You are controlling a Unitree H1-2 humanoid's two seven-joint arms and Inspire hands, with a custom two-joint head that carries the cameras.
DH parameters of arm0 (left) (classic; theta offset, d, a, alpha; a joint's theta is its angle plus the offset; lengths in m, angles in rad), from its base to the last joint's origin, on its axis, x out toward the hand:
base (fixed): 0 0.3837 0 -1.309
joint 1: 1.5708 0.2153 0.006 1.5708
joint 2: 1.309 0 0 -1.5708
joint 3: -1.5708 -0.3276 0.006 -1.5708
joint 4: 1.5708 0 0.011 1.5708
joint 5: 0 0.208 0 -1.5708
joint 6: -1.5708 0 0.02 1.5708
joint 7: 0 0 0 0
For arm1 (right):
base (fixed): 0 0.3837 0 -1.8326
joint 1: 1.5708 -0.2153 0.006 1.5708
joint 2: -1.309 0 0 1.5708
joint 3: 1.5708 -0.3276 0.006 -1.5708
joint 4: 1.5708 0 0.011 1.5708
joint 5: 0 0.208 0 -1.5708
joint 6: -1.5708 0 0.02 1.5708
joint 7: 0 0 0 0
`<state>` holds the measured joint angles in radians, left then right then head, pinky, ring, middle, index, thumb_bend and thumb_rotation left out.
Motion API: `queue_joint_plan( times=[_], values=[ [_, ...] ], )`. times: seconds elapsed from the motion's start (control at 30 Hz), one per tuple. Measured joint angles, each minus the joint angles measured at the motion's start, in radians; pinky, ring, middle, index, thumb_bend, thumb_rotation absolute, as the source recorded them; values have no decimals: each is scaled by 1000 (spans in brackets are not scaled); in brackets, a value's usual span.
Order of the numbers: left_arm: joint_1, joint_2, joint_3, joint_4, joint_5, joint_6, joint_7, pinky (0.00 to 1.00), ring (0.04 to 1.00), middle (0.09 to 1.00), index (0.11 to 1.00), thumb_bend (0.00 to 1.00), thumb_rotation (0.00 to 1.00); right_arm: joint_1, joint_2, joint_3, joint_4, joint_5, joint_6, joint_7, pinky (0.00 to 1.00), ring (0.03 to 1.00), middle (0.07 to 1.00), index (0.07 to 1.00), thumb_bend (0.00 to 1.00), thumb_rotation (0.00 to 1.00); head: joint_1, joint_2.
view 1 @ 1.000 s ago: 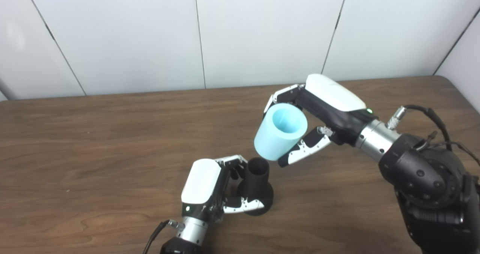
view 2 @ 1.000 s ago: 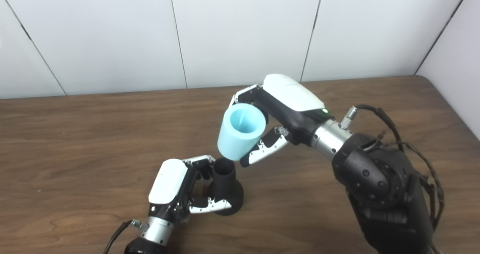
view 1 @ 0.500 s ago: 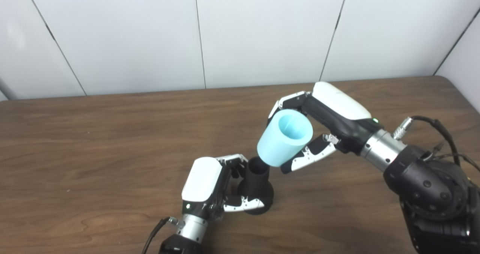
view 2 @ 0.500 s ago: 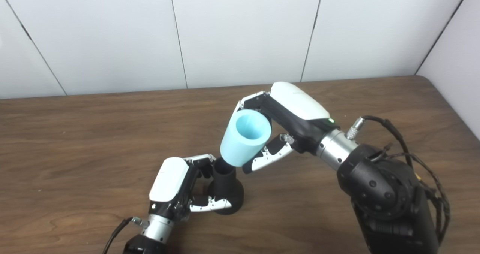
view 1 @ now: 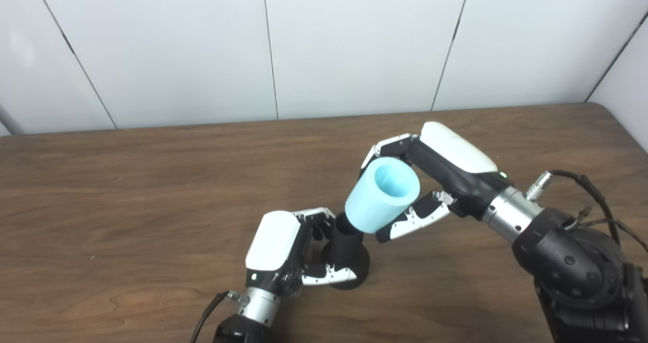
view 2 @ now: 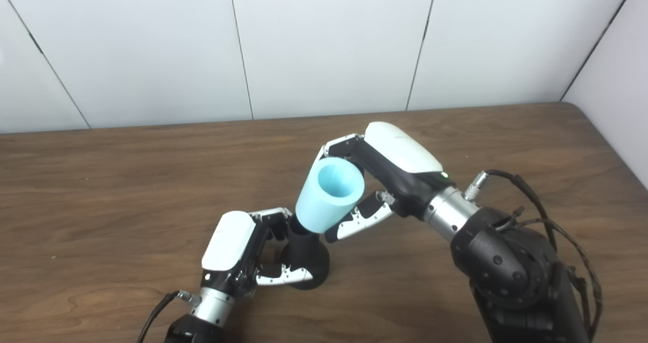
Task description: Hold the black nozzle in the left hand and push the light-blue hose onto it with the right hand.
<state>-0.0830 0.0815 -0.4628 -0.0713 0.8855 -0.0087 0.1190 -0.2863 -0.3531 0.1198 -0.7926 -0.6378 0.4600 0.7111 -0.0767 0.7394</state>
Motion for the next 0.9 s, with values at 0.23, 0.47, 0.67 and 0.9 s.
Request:
queue_joint_plan(
  times=[0.23,0.47,0.67,0.9],
  values=[
    [0,0,-2,0,0,0,0,430,470,461,502,504,0,11,10,4,4,-10,0,-7,381,390,503,502,500,0,2,3],
    [0,0,-3,0,0,0,0,427,467,456,503,504,0,21,14,4,30,-6,-2,-27,372,387,502,506,499,0,2,5],
    [0,0,-2,-1,0,0,-4,432,467,455,503,504,0,32,14,6,39,10,-4,-48,347,381,501,512,497,0,3,5],
    [0,0,0,-4,0,0,-9,434,472,460,499,504,0,39,14,13,54,23,-7,-78,330,378,500,518,495,0,2,9]
  ],
)
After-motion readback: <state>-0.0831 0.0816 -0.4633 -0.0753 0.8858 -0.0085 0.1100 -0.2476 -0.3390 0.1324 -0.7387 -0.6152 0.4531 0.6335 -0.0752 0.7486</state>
